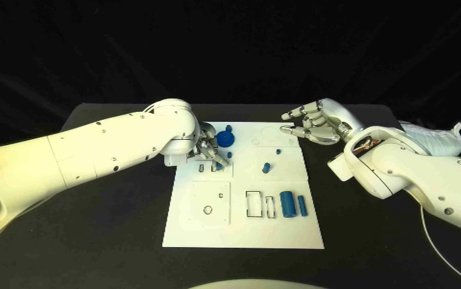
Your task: Assemble the parts on the task board
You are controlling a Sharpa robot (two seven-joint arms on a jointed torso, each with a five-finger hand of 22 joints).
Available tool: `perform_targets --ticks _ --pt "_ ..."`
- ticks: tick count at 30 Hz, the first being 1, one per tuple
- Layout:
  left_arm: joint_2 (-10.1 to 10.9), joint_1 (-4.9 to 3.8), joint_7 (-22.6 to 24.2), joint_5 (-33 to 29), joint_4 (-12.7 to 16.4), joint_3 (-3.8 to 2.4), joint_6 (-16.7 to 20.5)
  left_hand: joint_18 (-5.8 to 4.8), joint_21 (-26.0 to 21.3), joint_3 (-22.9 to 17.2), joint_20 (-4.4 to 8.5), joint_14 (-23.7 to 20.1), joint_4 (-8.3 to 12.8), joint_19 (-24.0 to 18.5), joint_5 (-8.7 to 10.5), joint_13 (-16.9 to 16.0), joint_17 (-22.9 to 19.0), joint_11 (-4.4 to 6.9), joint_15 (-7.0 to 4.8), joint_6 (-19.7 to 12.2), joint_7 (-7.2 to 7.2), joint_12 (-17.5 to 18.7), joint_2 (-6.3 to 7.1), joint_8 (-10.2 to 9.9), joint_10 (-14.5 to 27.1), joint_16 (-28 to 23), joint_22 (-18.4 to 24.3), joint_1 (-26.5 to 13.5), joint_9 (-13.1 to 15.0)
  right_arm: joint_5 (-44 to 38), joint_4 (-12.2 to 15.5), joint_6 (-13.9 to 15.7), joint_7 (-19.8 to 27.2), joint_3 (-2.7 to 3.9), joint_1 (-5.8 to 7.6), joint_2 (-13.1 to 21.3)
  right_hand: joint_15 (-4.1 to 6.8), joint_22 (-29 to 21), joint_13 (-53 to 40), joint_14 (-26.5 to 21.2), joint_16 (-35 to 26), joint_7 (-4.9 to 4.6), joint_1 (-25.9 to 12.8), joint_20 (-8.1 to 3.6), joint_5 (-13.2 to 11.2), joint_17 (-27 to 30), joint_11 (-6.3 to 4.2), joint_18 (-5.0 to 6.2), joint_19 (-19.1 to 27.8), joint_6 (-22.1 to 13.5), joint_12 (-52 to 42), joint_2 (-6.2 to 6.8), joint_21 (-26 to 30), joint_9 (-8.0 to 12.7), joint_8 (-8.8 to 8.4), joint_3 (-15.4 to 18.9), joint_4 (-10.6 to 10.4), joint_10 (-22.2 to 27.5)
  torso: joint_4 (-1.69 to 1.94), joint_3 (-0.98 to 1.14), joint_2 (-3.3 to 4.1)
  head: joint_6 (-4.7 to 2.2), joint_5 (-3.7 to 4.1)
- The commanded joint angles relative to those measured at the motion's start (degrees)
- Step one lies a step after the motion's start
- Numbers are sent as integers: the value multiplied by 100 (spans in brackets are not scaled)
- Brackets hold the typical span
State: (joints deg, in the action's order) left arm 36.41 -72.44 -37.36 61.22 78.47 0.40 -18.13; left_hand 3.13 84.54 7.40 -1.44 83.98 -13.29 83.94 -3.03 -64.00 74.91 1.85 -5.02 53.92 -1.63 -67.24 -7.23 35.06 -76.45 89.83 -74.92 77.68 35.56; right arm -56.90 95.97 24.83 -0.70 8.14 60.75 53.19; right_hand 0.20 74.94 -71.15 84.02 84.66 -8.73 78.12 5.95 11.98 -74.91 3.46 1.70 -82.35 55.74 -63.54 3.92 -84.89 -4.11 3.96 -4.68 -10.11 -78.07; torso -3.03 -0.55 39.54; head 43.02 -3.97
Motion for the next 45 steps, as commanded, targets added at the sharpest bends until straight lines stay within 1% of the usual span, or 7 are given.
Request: perform_targets --ticks 1,12,13,16,22,32,45 --pt "-28 15 -10 -87 -15 11 -137 -109 10 -125 49 602 48 174 8 25 1509 43 -44 -43 2 49 -28 -37 3 17 -641 181 3 -57 11 -108 -1 -1 -6 -6 31 537 5 384 -18 9 17 -2 39 -606 12 80 28 28 21 -51 20 7 -8 21 -6 44 -2 1 -1 7 -2" --pt "-6 20 -11 -214 8 14 -201 -110 5 -1153 62 602 250 175 -351 80 1509 33 -46 -142 -24 174 181 -305 66 17 -661 787 -47 -57 10 -117 4 -1 -9 -6 31 537 5 384 -18 9 17 -2 39 -606 12 80 28 28 21 -51 20 7 -8 21 -6 44 2 0 -1 25 -10" --pt "-2 20 -11 -219 10 14 -202 -111 5 -1338 57 602 248 175 -394 90 1509 22 -37 -145 -39 192 250 -331 69 17 -665 811 -46 -57 10 -117 4 -1 -10 -6 31 537 5 384 -18 9 17 -2 39 -606 12 80 28 28 21 -51 20 7 -8 21 -6 44 2 0 -1 25 -10" --pt "12 21 -11 -230 12 14 -202 -102 -8 -2592 37 602 87 171 -447 118 1509 -1 9 -102 -124 247 834 -405 38 17 -675 561 30 -57 11 -119 5 -1 -11 -6 31 537 5 384 -18 9 17 -2 39 -606 12 80 28 28 21 -51 20 7 -8 21 -6 44 0 1 1 26 -8" --pt "36 21 -12 -237 13 14 -213 -104 -24 -3969 7 602 270 173 -431 139 1509 -22 31 -100 -110 281 1413 -365 8 17 -692 25 252 -57 7 -125 5 -2 -13 -5 32 535 -2 385 -21 9 12 -3 42 -605 11 80 28 29 6 -67 22 7 -9 24 -13 35 5 -1 0 34 -7" --pt "59 22 19 -251 22 17 -13 -117 -4 -4484 -10 602 600 196 -495 131 1509 -32 20 -111 -102 285 1601 -341 -19 17 -745 -250 395 -36 -11 -139 16 -5 -19 -22 32 527 5 384 -24 8 6 -3 43 -601 11 82 34 29 15 -72 28 8 -9 27 -18 38 1 4 -3 41 -31" --pt "353 51 223 -485 340 22 1018 -132 39 -4797 -8 602 894 230 -698 36 1509 -24 19 -16 -107 198 1773 -326 -124 17 -821 -401 484 -6 -16 -145 30 -7 -21 -12 31 517 11 385 -29 7 -26 -4 49 -598 13 84 40 28 17 -89 35 9 -12 45 -43 36 11 10 -1 49 -60"
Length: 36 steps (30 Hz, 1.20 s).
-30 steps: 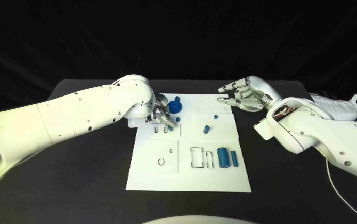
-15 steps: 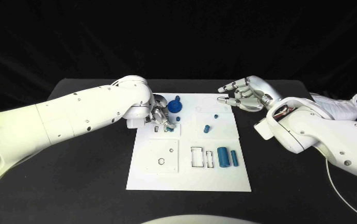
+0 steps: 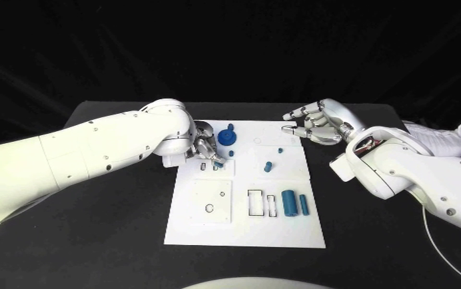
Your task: Assemble the parts on the task board
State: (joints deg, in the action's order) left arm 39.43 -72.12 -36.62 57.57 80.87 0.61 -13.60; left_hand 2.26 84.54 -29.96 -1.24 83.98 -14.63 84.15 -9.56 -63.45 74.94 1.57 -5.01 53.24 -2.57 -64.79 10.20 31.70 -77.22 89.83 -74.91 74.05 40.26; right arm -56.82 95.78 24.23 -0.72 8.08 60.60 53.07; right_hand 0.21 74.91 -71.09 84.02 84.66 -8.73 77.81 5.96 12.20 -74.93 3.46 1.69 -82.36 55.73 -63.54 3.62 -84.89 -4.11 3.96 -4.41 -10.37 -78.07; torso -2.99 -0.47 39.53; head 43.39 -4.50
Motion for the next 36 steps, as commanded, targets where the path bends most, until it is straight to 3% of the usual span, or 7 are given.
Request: perform_targets --ticks 1,5,8,17,23,36 --pt "87 32 149 -117 148 2 664 -46 40 -1065 -28 602 1032 210 -49 -23 1506 4 18 55 -13 -50 33 10 -50 17 -824 -41 15 -12 3 -84 33 -1 -6 3 31 520 4 385 -29 7 1 -4 29 -596 13 84 40 28 15 -61 36 9 -12 20 -20 36 7 2 2 15 -9" --pt "224 97 128 -22 348 7 1043 -53 63 -1122 -26 602 1073 228 -81 -59 1506 9 14 89 -9 -85 55 13 -85 17 -857 -69 25 -9 6 -80 34 -2 -6 18 31 519 4 385 -30 7 -5 -4 33 -595 13 84 40 28 13 -65 37 9 -12 22 -24 34 14 1 -8 29 -22" --pt "332 158 102 112 506 22 1307 -58 76 -1158 -24 602 1090 239 -89 -80 1506 12 12 108 -6 -106 68 15 -104 17 -876 -88 30 -8 6 -69 35 -2 -6 35 31 519 4 385 -30 7 -5 -4 33 -595 13 84 40 28 13 -65 37 9 -12 22 -24 34 32 15 -25 35 -30" --pt "513 294 49 497 760 56 1663 -59 80 -1217 -20 602 1113 243 -95 -97 1506 17 8 131 -1 -122 89 16 -124 17 -883 -122 37 -3 31 -69 28 -2 -6 89 31 517 12 385 -32 7 -13 -4 39 -593 13 85 41 28 22 -70 38 10 -12 27 -32 38 73 38 -48 88 -52" --pt "541 344 22 712 806 65 1611 -58 77 -1226 -20 602 1116 241 -96 -95 1506 17 7 133 -1 -120 91 16 -124 17 -880 -126 38 -5 46 -78 26 -2 -5 109 31 518 11 385 -33 7 -15 -4 40 -592 13 85 41 29 21 -71 38 9 -12 28 -33 37 50 37 -41 84 -89" --pt "482 368 -34 872 772 70 1276 -61 85 -1263 -18 602 1129 247 -98 -115 1506 19 6 143 1 -139 103 16 -139 17 -892 -149 42 -6 62 -89 24 -2 -5 115 31 518 11 385 -33 7 -15 -4 40 -592 13 85 41 29 21 -71 38 9 -12 28 -33 37 50 30 -29 110 -73"
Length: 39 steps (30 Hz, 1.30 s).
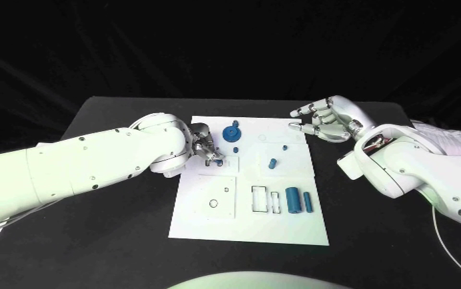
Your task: Assemble the parts on the task board
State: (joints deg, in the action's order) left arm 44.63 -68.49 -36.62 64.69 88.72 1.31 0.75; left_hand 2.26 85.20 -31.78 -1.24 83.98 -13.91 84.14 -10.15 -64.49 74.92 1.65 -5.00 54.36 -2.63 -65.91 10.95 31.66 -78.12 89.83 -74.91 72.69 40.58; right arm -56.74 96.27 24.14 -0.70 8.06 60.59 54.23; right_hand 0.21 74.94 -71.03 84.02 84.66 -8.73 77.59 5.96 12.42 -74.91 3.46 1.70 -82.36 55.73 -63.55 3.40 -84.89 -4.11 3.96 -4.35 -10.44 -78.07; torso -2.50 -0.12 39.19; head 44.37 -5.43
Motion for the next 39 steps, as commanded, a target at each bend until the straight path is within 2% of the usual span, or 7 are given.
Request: perform_targets --ticks 1,7,11,22,25,28,39 --pt "-55 5 -36 175 -26 0 -167 -61 19 -1082 -17 602 1057 248 -39 -13 1508 11 5 32 7 -29 29 20 -51 17 -893 -14 11 -14 14 -81 22 -1 -4 -2 31 515 4 385 -33 7 7 -4 18 -594 12 84 40 29 21 -49 38 9 -12 22 -27 37 1 -5 2 15 25" --pt "-121 17 -51 204 -83 9 -230 -60 15 -1089 -17 602 1058 245 -39 -7 1508 12 6 34 8 -24 29 20 -50 17 -888 -20 12 -14 11 -90 14 -1 -4 -2 31 512 6 386 -33 7 -3 -5 23 -596 12 85 42 30 21 -51 41 9 -12 31 -35 37 -1 -11 3 13 59" --pt "-160 36 -64 211 -128 13 -294 -59 14 -1095 -16 602 1058 244 -39 -11 1508 12 5 35 8 -27 28 20 -53 17 -886 -26 13 -14 11 -96 10 -1 -4 -2 31 512 6 386 -33 7 -3 -5 23 -596 12 85 42 30 21 -51 41 9 -12 31 -35 37 3 -7 -1 24 83" --pt "-161 54 -98 218 -150 12 -607 -60 16 -1118 -15 602 1076 246 -53 1 1508 13 5 37 8 -17 39 20 -52 17 -891 -38 17 -14 6 -120 9 -1 -4 -3 31 512 6 386 -33 7 -3 -5 23 -596 12 85 42 30 21 -51 41 9 -12 31 -35 37 9 -6 -3 44 68" --pt "-159 55 -98 218 -144 11 -676 -59 11 -1177 -10 602 1120 243 -309 -10 1508 18 4 62 10 -28 98 42 -67 17 -890 -116 48 -14 4 -125 10 -1 -4 -6 31 511 6 386 -33 7 -5 -5 23 -596 12 85 42 30 21 -52 41 9 -12 33 -37 36 6 -7 -5 43 59" --pt "-154 55 -98 219 -136 11 -733 -61 16 -1197 -7 602 1149 248 -441 -14 1508 20 0 70 15 -32 125 57 -76 17 -901 -160 69 -14 -1 -128 10 -1 -5 -8 31 510 8 387 -34 8 -20 -5 15 -596 12 85 41 32 20 -58 43 10 -12 43 -49 34 6 -7 -4 44 58" --pt "-139 57 -96 227 -124 9 -750 -62 19 -1205 -5 602 1167 250 -496 -29 1508 22 -1 78 18 -46 135 66 -88 17 -907 -183 82 -14 -11 -135 11 -1 -5 -13 32 513 6 387 -34 8 -25 -5 8 -598 12 84 39 32 15 -60 41 10 -12 48 -53 32 3 -4 -1 39 54"
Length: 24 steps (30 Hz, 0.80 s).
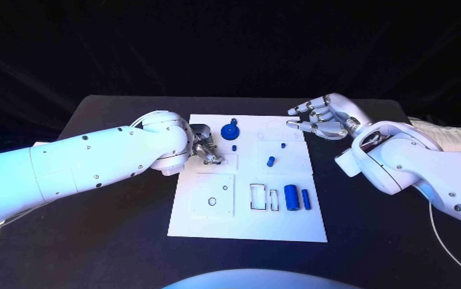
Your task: Assemble the parts on the task board
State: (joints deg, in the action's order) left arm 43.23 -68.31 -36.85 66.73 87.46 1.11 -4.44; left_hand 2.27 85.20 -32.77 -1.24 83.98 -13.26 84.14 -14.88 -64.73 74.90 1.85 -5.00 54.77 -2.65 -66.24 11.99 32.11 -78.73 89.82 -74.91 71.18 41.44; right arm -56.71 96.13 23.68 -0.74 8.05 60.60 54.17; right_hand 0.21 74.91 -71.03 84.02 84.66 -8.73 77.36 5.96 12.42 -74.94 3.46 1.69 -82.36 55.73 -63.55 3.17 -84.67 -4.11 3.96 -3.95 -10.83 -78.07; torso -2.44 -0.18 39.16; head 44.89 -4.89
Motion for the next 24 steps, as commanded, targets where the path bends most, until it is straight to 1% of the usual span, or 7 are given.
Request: perform_targets --ticks 1,6,9,16,20,22,24 --pt "1 40 -72 24 2 29 -227 -63 18 -1107 -5 602 1104 250 -32 -7 1510 2 -2 38 21 -15 31 22 -28 18 -907 -36 -2 -17 2 -89 15 0 -5 -7 31 516 6 387 -34 8 -2 -5 8 -595 12 85 39 32 15 -37 19 10 -12 8 -14 32 -3 1 5 -22 6" --pt "-33 40 -71 24 -17 28 -212 -63 20 -1109 -4 602 1106 251 -49 -12 1510 3 -2 42 22 -20 32 26 -33 18 -909 -46 2 -17 -2 -91 13 0 -5 -13 31 516 6 387 -34 8 -2 -5 8 -595 12 85 39 32 15 -37 19 10 -12 8 -14 32 4 1 0 -22 13" --pt "-73 40 -77 25 -47 27 -246 -63 18 -1112 -3 602 1104 250 -62 -18 1510 4 -2 45 24 -27 28 29 -38 18 -908 -59 6 -17 -5 -92 11 0 -5 -17 31 516 6 387 -34 8 -2 -5 8 -595 12 85 39 32 15 -37 19 10 -12 8 -14 32 -3 3 0 -9 1" --pt "-167 38 -105 21 -166 21 -436 -57 -3 -1149 0 602 1006 238 -90 9 1510 18 -12 18 49 -1 -154 75 -26 18 -891 -276 69 -24 4 -109 -6 -1 -5 -23 32 503 18 385 -41 9 -7 -5 1 -584 12 88 48 33 29 -40 26 10 -11 13 -18 38 -7 5 2 -7 -9" --pt "-224 36 -120 -17 -262 19 -553 -56 -7 -1160 9 602 953 238 -89 -1 1510 33 -24 21 71 -12 -271 120 -28 18 -893 -450 115 -35 21 -120 -22 -1 -5 -19 32 503 18 385 -41 9 -7 -5 1 -584 12 88 48 33 29 -40 26 10 -11 13 -18 38 -6 12 -1 3 -6" --pt "-246 36 -124 -30 -297 19 -591 -57 -6 -1163 12 602 943 240 -89 -21 1510 36 -27 28 78 -32 -298 132 -38 18 -897 -498 126 -37 26 -126 -25 -1 -5 -18 32 495 22 385 -43 9 -6 -5 1 -581 11 90 55 33 35 -40 31 10 -12 14 -18 41 -7 14 1 0 -10" --pt "-267 35 -125 -40 -328 19 -624 -58 -2 -1161 15 602 942 243 -89 -46 1510 42 -31 39 85 -58 -308 144 -53 18 -903 -539 135 -39 27 -136 -30 -1 -5 -16 32 495 19 384 -43 9 -6 -5 2 -581 11 90 55 33 31 -41 31 10 -11 14 -18 39 -7 8 5 0 -2"
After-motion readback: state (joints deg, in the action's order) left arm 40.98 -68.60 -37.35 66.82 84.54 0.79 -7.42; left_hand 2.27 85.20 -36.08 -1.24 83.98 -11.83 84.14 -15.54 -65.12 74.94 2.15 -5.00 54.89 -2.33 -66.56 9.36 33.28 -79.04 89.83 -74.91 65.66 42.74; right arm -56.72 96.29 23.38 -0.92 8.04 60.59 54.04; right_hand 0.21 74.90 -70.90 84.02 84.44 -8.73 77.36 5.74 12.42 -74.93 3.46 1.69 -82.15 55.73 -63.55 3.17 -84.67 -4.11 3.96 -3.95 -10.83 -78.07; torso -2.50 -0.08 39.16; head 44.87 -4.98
